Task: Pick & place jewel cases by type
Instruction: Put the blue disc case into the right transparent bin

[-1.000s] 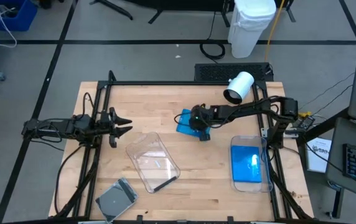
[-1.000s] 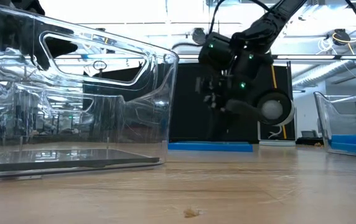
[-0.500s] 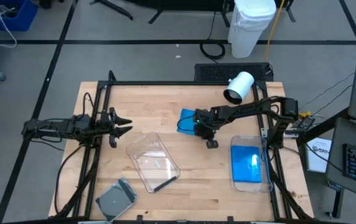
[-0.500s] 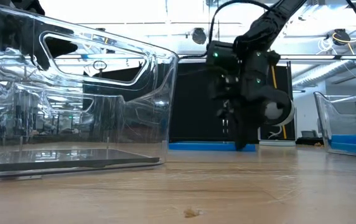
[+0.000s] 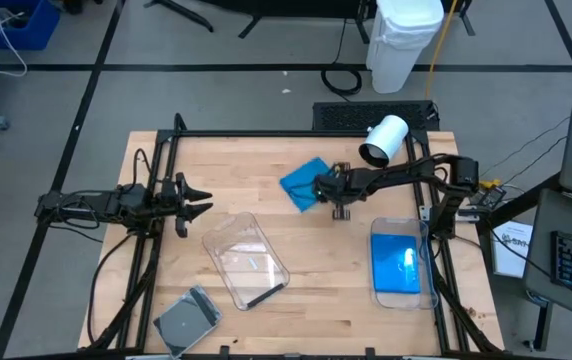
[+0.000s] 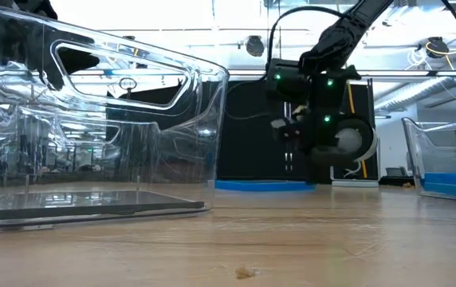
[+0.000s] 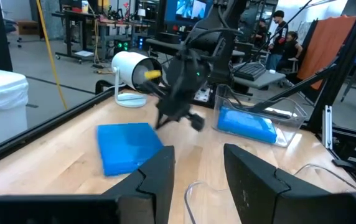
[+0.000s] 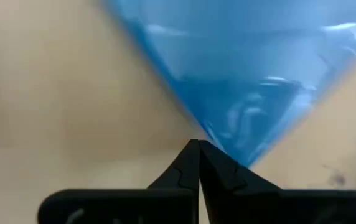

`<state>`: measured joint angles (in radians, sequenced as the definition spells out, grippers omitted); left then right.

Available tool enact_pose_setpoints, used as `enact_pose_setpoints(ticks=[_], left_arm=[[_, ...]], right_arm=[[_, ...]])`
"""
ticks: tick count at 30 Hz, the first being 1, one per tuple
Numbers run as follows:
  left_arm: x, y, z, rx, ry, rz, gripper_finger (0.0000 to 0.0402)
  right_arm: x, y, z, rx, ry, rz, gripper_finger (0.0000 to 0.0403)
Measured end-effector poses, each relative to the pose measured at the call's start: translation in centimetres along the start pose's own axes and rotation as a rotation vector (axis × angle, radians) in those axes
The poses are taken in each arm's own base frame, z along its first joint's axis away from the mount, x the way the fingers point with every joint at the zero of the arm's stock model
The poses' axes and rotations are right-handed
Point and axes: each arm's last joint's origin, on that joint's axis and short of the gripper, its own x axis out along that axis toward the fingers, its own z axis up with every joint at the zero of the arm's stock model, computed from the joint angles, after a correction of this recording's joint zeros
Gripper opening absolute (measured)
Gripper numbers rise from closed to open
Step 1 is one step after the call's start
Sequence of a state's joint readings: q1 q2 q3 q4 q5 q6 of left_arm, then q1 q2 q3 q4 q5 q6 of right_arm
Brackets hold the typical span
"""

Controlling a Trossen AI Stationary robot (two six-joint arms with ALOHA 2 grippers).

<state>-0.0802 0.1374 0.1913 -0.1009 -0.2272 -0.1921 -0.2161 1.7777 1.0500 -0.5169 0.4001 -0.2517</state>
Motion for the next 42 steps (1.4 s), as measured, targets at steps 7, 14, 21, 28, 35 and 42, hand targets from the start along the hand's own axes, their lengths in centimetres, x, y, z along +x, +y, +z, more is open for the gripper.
enact_pose_setpoints(ticks=[7,14,21,28,35,42], left_arm=[[0.0,0.0,0.0,0.002,0.000,0.000,0.0145],[0.0,0.0,0.0,0.002,0.000,0.000,0.0145],[0.0,0.0,0.0,0.002,0.000,0.000,0.0145],[0.0,0.0,0.0,0.014,0.000,0.001,0.0145],[0.0,0.0,0.0,0.014,-0.001,0.000,0.0145],[0.0,0.0,0.0,0.013,0.000,0.001,0.0145]], right_arm=[[0.3,-2.2,1.9,0.031,-0.218,-0.058,0.0000],[0.2,-2.9,2.9,0.022,-0.501,0.337,0.0000],[0.4,-2.6,2.1,0.074,-0.439,0.494,0.0000],[0.8,-2.2,0.6,0.057,-0.276,0.516,0.0000],[0.8,-1.9,-0.2,0.041,-0.185,0.518,0.0000],[0.7,-3.7,2.2,0.110,-0.386,0.195,0.0000]])
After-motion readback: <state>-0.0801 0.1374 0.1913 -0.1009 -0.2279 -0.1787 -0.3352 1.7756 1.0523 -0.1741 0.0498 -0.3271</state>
